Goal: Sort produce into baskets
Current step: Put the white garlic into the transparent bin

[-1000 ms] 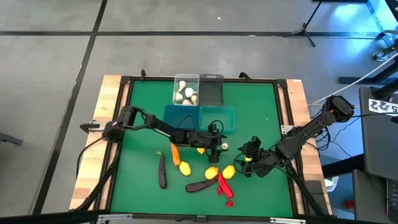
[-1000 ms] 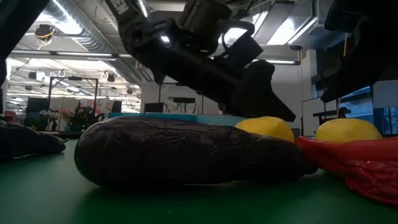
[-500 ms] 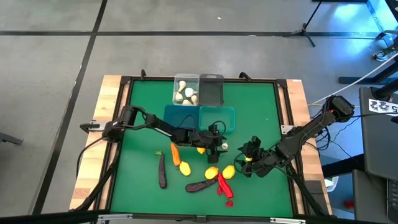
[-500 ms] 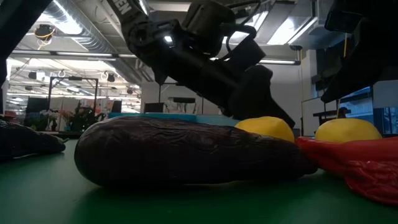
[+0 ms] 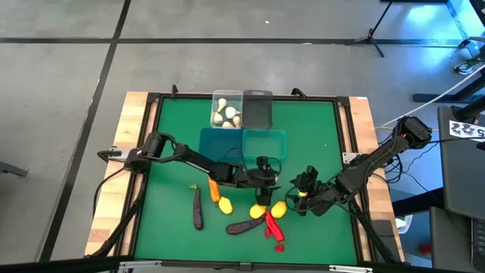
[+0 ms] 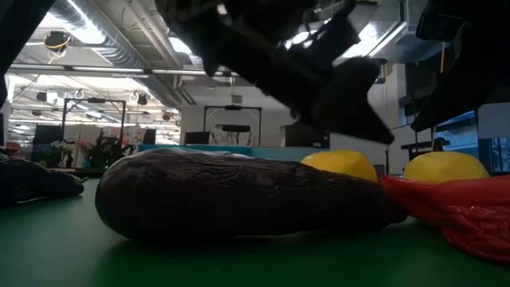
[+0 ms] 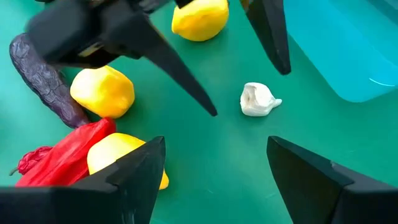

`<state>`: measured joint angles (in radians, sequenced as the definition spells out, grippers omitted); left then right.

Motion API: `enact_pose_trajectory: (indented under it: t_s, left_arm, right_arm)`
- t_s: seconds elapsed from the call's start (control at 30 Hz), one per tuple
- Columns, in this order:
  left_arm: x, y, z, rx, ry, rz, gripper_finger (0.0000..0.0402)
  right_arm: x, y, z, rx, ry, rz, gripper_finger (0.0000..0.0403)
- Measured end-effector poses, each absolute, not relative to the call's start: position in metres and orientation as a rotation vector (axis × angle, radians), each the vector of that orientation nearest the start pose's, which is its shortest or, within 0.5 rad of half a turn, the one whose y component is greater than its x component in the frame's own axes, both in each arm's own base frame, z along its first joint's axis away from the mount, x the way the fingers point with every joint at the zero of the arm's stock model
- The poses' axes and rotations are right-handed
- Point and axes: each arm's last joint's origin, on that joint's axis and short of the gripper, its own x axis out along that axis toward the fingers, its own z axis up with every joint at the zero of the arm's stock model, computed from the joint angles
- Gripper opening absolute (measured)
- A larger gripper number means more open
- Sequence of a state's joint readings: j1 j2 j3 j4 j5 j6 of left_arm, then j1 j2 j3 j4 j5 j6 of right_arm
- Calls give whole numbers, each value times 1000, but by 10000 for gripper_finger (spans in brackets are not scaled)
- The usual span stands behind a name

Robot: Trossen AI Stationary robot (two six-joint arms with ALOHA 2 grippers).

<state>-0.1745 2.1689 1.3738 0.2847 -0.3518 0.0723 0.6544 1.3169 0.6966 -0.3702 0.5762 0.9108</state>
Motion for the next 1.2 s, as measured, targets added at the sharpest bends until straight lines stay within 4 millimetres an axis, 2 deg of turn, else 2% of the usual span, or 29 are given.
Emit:
enact_pose_trajectory:
  t_s: [0.1, 0.17, 0.27, 0.57, 0.83, 1.2]
  left_arm:
    - [463, -75, 145, 247, 502, 188, 247]
    - [466, -74, 144, 197, 515, 225, 246]
    - [469, -74, 139, 104, 549, 264, 246]
    - [477, -75, 112, 91, 589, 304, 246]
    - [475, -68, 107, 58, 621, 356, 246]
    - [474, -65, 104, 37, 659, 327, 184]
  right_arm:
    - [199, 133, 188, 289, 750, -289, 280]
    - [199, 133, 188, 288, 751, -289, 280]
    - [200, 133, 187, 287, 752, -290, 280]
    - [200, 135, 183, 282, 773, -284, 280]
    - [200, 135, 182, 281, 791, -277, 280]
    - [200, 135, 182, 282, 794, -274, 280]
